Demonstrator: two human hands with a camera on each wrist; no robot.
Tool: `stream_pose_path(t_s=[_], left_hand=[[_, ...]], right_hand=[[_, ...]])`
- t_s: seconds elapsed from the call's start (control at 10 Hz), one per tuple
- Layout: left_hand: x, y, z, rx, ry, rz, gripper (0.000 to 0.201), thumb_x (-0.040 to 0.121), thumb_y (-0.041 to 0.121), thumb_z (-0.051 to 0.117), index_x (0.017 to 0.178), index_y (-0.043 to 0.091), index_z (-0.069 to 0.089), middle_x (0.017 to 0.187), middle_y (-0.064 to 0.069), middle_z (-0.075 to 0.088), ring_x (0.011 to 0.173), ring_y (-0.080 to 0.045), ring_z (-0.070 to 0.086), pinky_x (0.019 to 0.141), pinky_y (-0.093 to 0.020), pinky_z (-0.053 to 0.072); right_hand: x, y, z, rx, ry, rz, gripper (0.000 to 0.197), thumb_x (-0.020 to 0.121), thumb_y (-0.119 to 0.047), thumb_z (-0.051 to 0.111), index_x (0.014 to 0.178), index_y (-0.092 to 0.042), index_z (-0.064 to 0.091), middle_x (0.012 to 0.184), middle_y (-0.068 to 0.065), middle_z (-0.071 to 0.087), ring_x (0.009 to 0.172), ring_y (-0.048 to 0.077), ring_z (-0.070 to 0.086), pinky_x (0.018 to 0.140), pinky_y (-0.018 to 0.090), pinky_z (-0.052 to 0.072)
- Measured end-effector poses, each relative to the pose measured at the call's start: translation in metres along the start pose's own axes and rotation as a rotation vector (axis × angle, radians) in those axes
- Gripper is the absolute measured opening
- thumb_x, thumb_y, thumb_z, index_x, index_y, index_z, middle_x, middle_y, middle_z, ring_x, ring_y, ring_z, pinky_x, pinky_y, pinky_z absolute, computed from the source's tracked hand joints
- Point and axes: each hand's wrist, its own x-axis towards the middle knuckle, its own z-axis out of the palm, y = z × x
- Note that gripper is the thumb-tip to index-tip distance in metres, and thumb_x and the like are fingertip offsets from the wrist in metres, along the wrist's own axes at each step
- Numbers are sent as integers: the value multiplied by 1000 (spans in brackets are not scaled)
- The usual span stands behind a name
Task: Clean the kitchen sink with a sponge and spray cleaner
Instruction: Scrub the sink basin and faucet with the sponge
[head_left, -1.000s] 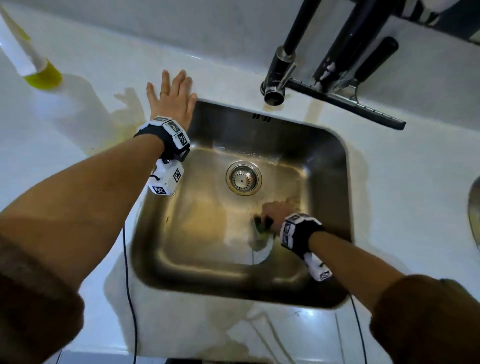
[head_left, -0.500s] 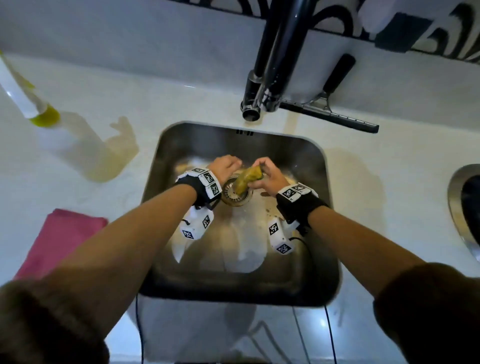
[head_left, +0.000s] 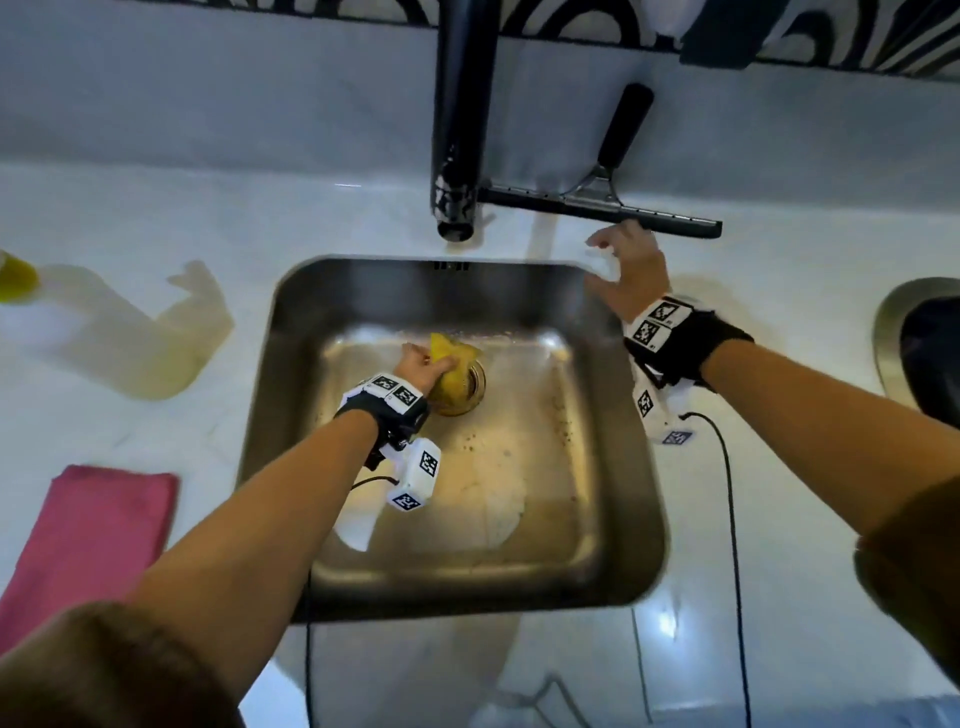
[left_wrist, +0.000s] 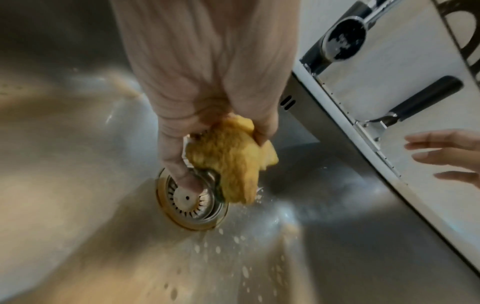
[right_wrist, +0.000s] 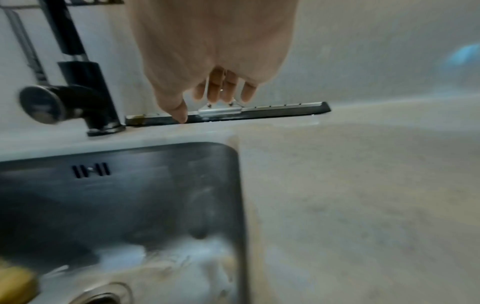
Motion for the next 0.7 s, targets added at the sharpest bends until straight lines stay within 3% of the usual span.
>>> stream_pose_path(t_s=[0.1, 0.2, 0.3, 0.4, 0.5, 0.6, 0.7], left_hand=[[5, -13, 8, -11, 96, -10, 58, 87, 30, 61, 127, 4, 30, 121, -19, 48, 113, -38, 52, 94, -54, 48], [10, -17, 15, -5, 215, -37, 50, 96, 32, 44, 130, 0, 29, 125, -25, 48, 119, -39, 49, 103, -47, 40], [15, -21, 15, 259, 275, -38, 45, 101, 26, 32, 134, -4, 33, 136, -25, 43, 125, -38, 43, 105, -42, 33], [27, -24, 9, 478, 386, 23, 40, 98, 21, 40, 132, -1, 35, 139, -24, 35, 128, -41, 35, 104, -50, 32], [46, -27, 4, 621, 446, 57, 44, 95, 16, 48, 135, 8, 32, 141, -21, 29, 128, -45, 32, 103, -56, 33], [57, -37, 0, 727, 316, 89, 40, 92, 13, 53, 130, 11, 42, 137, -17, 32, 121, -44, 41, 102, -53, 39], [61, -47, 5, 838, 236, 143, 36, 92, 10, 52, 127, 17, 50, 134, -11, 35, 118, -42, 42, 101, -48, 42]], right_hand=[[5, 20, -1, -154, -171, 213, 94, 66, -57, 51, 141, -3, 36, 149, 16, 32, 137, 31, 31, 111, 40, 28], [-2, 33, 11, -263, -342, 350, 106, 76, -72, 45, 151, -10, 4, 160, 7, -2, 148, 26, 1, 119, 43, 6], [-6, 35, 13, -326, -377, 326, 105, 79, -72, 41, 150, -10, -3, 159, 7, -10, 147, 28, -4, 120, 46, 2], [-4, 34, 12, -309, -397, 337, 158, 21, -99, -15, 150, -10, 0, 159, 9, -7, 147, 30, -1, 117, 45, 3], [-2, 40, 16, -283, -375, 311, 141, 43, -101, 12, 150, -10, 3, 159, 7, -4, 147, 31, 0, 118, 47, 3], [0, 44, 15, -320, -382, 294, 168, 7, -98, -15, 150, -11, 0, 160, 6, -5, 147, 30, -1, 117, 43, 2], [1, 51, 13, -296, -467, 275, 173, -1, -97, -13, 150, -12, -6, 159, 6, -10, 147, 28, -6, 118, 45, -1]])
